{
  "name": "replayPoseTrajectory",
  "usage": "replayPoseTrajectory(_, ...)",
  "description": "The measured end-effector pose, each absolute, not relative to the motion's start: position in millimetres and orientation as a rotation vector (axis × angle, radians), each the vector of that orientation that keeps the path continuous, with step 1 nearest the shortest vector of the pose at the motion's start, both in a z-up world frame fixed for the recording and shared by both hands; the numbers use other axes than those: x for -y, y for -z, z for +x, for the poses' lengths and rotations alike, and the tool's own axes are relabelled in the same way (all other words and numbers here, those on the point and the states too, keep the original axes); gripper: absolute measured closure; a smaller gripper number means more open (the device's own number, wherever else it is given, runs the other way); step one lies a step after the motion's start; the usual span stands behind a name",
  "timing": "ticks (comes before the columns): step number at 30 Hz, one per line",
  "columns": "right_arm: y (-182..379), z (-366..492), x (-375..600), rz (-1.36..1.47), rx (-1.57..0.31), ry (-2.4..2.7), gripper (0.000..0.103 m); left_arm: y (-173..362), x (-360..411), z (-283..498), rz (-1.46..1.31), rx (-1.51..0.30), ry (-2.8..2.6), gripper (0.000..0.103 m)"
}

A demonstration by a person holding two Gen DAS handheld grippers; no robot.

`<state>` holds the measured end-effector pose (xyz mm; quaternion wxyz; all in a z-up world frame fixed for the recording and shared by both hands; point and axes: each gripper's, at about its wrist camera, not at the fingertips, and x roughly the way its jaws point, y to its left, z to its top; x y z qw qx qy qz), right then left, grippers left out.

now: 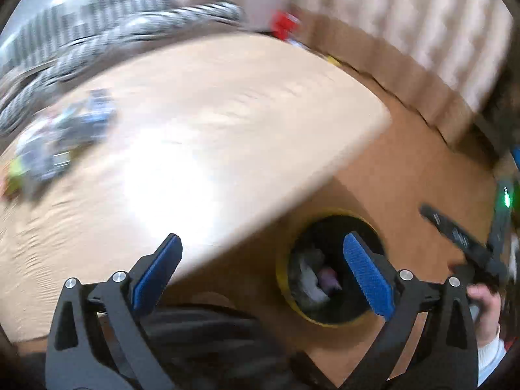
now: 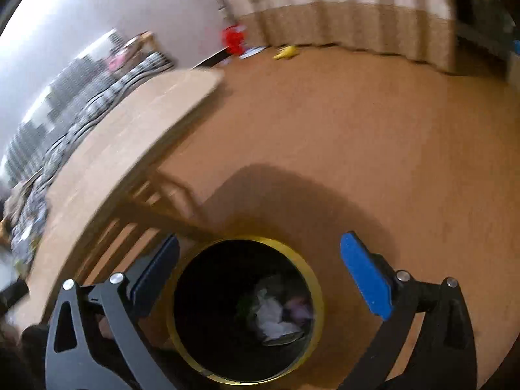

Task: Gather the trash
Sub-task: 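Return both open tools to the table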

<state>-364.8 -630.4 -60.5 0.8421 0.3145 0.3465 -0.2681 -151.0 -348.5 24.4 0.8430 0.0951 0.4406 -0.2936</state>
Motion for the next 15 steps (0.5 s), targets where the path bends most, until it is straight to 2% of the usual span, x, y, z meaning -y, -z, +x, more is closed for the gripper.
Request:
replayPoseTrajectory(4, 38.0, -313.9, 599.3, 0.590, -0.763, 0.485, 0.007, -40.3, 244.3, -101.6, 0.047, -0.881, 0.346, 0.006)
replayPoseTrajectory(9, -12.7, -237.8, 548.5, 0.518, -0.708, 0.379, 0.007, -35.6, 110.6, -47.3, -0.094, -0.885, 0.016, 0.006)
replayPoseTrajectory(12, -41.3, -175.5, 507.1, 0.469, -0.693, 0.281, 0.007, -30.9, 58.6, -19.8, -0.160, -0.906, -0.065, 0.007)
replayPoseTrajectory(15, -57.8, -123.7, 470.2, 0.428, -0.660, 0.246, 0.007, -27.3, 39.6, -1.4, -0.183, -0.914, -0.080, 0.007)
